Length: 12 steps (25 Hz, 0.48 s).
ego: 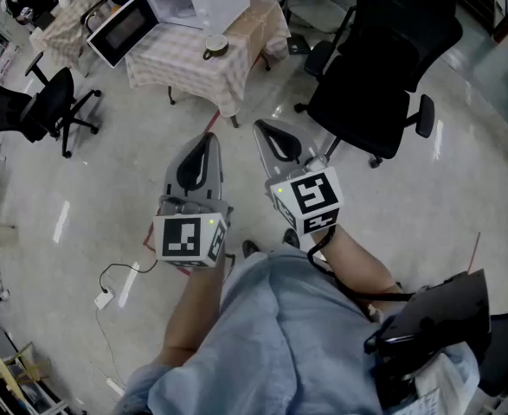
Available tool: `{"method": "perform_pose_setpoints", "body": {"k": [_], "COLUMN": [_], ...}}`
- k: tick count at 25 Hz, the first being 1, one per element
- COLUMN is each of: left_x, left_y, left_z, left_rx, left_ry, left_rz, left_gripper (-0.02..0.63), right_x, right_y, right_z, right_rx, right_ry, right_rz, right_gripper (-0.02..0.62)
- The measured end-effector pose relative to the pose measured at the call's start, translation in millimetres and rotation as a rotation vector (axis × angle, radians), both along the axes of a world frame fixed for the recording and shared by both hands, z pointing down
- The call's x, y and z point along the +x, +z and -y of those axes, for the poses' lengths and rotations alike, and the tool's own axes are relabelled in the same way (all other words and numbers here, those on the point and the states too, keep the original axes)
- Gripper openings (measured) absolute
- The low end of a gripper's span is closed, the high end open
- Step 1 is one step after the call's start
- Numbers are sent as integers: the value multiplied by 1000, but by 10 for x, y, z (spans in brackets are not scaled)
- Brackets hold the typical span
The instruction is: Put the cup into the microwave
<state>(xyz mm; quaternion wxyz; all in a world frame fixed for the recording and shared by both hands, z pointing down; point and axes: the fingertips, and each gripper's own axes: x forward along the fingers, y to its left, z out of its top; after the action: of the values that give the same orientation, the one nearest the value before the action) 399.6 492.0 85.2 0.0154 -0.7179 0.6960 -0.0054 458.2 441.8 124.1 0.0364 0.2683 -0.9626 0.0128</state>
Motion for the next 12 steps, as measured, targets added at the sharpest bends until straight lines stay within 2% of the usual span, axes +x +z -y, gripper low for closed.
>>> {"method": "perform_pose_setpoints", "body": {"k": [12], "left_x": [44], "left_y": [55], "left_z": [105], "left_rx": [-11], "left_ry": [1], "left_rz": [-3], "left_gripper": [5], "right_x": [27], "right_y": [83], "right_z": [79], "right_rx": [-25], "right_ry": [-15], "right_rz": [-3], "right_gripper": [-2]}}
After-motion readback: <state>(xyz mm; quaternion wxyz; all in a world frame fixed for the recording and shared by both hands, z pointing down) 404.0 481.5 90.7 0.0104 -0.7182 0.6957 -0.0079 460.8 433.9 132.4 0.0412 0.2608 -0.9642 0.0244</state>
